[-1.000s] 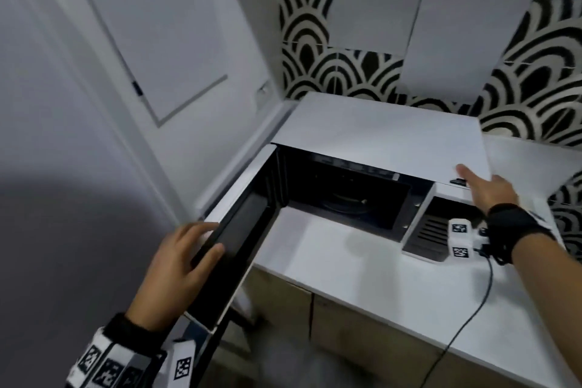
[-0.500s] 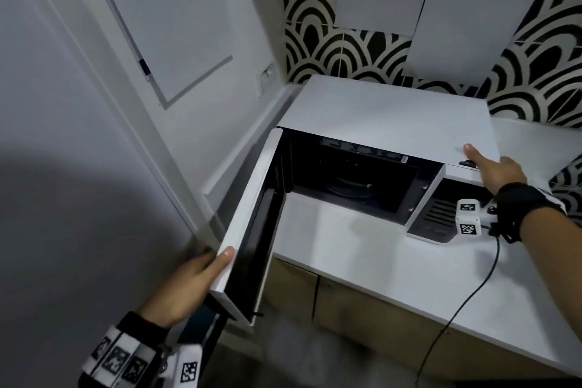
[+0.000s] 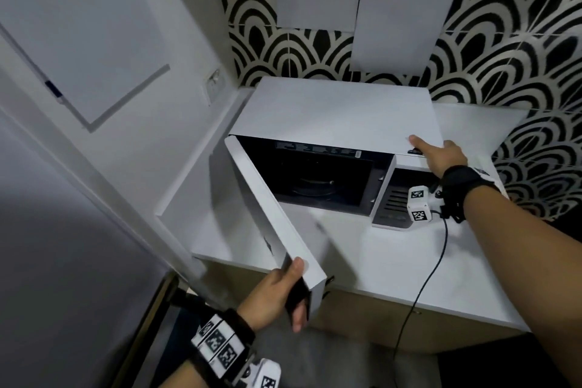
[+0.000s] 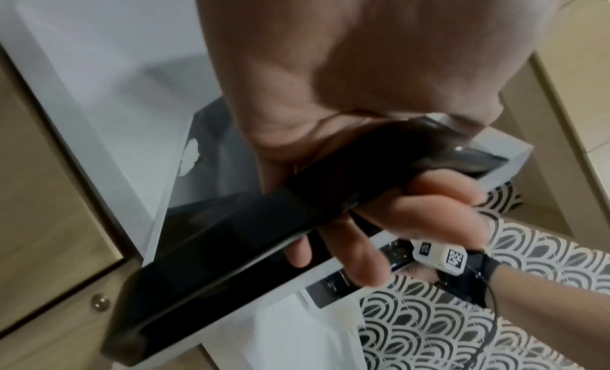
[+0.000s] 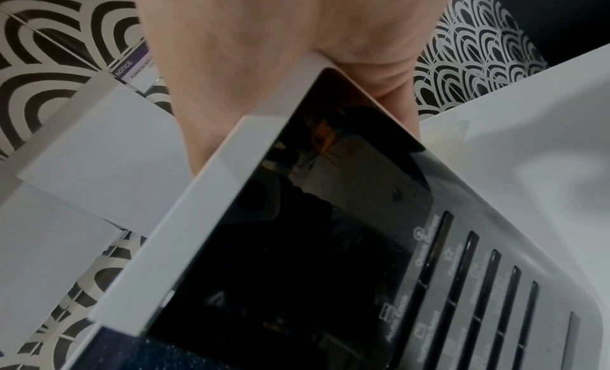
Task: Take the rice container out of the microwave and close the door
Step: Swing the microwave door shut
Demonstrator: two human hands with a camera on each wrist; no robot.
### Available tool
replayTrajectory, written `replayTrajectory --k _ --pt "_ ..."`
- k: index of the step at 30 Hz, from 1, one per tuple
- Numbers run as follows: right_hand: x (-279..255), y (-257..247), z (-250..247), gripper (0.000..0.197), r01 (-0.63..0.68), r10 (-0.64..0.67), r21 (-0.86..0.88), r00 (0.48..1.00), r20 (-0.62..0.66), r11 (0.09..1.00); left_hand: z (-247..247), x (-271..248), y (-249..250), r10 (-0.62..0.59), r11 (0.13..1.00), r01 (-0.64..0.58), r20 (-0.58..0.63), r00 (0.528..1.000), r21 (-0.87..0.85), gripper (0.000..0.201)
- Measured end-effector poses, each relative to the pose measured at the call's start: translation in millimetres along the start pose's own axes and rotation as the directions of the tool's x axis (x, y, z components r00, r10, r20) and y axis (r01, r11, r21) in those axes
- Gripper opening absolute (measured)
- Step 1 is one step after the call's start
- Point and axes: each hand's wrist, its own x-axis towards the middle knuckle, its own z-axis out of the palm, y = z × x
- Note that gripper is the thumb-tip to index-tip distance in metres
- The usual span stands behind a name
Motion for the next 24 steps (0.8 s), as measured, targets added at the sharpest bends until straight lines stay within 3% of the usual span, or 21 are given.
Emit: replayTrajectory --k 3,8,14,18,24 --pt "-1 1 -1 0.106 -0.005 0.005 0.014 1.000 0.002 1.000 18 24 4 0.020 1.000 -0.020 0.002 1.000 -0.014 0.096" --pt "-2 0 -3 0.102 -0.006 0.005 0.013 1.000 0.006 1.000 48 56 8 0.057 0.998 -0.061 -0.114 0.992 -0.032 0.090" --pt "-1 1 -2 0.104 -0.008 0.008 0.012 1.000 0.001 1.000 70 112 26 0.014 1.000 -0.017 -0.142 0.990 -0.017 0.089" --pt "-2 -1 -2 0.110 -0.024 0.024 0.036 1.000 0.011 0.999 85 156 48 -0.023 0.998 0.010 -0.226 0.974 -0.059 0.084" --pt "-1 1 -2 0.103 -0.018 0.018 0.062 1.000 0.002 0.998 95 212 73 -0.045 0.992 0.001 -0.341 0.939 -0.129 0.080"
